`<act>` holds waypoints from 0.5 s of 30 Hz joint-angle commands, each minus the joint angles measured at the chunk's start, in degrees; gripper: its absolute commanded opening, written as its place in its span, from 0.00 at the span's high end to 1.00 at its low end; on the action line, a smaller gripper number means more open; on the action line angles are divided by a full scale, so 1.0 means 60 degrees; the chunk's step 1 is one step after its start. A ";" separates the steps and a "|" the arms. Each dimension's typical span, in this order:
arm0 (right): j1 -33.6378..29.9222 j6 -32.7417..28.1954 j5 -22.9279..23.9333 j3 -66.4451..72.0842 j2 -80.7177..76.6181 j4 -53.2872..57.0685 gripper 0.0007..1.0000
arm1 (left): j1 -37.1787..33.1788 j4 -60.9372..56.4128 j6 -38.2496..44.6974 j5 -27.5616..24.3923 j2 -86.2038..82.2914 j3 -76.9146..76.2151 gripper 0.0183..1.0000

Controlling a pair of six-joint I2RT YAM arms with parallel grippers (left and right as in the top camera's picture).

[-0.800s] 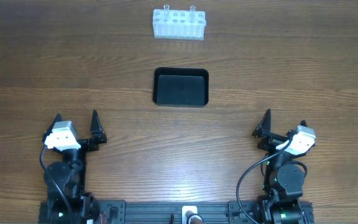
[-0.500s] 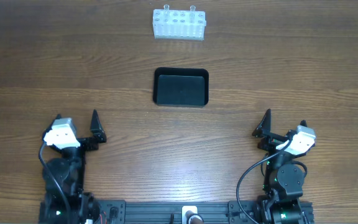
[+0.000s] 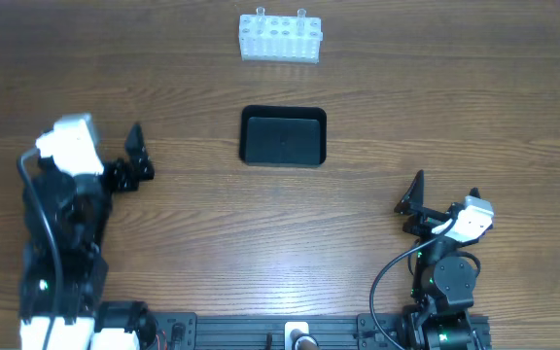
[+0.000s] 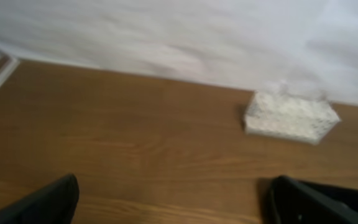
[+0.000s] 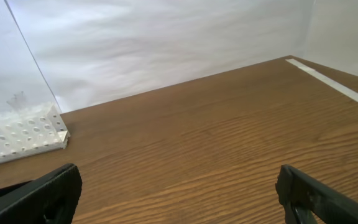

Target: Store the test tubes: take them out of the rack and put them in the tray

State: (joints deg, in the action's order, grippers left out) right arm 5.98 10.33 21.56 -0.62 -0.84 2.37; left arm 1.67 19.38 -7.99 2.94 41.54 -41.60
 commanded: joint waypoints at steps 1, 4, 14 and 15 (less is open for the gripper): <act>-0.0055 -0.0015 -0.0015 0.0051 0.0095 0.0033 0.01 | 0.0758 0.0393 -0.0586 -0.0095 0.1413 -0.1508 0.00; -0.0055 -0.0015 -0.0015 0.0055 0.0095 0.0033 0.01 | 0.1315 0.0470 -0.0896 -0.0091 0.2514 -0.2364 0.00; -0.0055 -0.0015 -0.0015 0.0055 0.0095 0.0033 0.01 | 0.2696 0.1370 -0.1326 0.0208 0.6153 -0.5431 0.00; -0.0055 -0.0015 -0.0015 0.0051 0.0095 0.0033 0.01 | 0.2827 0.1545 -0.1326 0.0372 0.6590 -0.5821 0.00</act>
State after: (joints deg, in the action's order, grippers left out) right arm 5.98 10.31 21.56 -0.62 -0.84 2.37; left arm 17.02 27.51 -14.81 3.40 76.49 -71.68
